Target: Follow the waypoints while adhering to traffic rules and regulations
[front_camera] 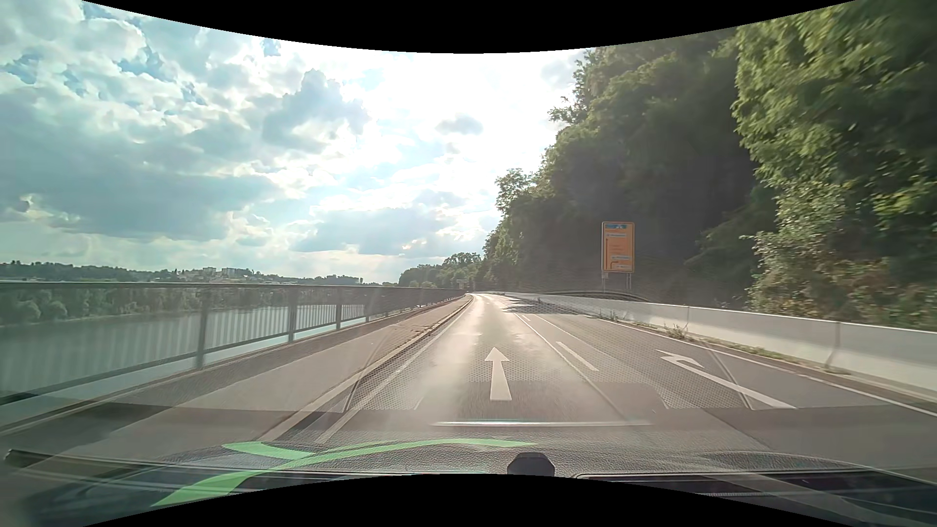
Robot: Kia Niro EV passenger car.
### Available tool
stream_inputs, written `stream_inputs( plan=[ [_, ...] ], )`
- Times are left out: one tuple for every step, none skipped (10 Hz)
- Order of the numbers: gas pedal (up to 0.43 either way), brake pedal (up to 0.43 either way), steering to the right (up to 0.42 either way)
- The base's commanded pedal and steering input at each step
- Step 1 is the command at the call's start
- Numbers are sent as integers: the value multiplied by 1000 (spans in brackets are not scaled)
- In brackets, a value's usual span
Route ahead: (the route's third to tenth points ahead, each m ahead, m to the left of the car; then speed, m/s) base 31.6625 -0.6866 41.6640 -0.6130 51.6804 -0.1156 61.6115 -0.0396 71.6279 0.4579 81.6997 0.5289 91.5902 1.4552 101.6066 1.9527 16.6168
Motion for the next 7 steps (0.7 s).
stream_inputs(
  plan=[
    [197,0,-3],
    [197,0,-3],
    [197,0,-3],
    [197,0,-3],
    [197,0,-3],
    [197,0,-3],
    [197,0,-3]
  ],
)
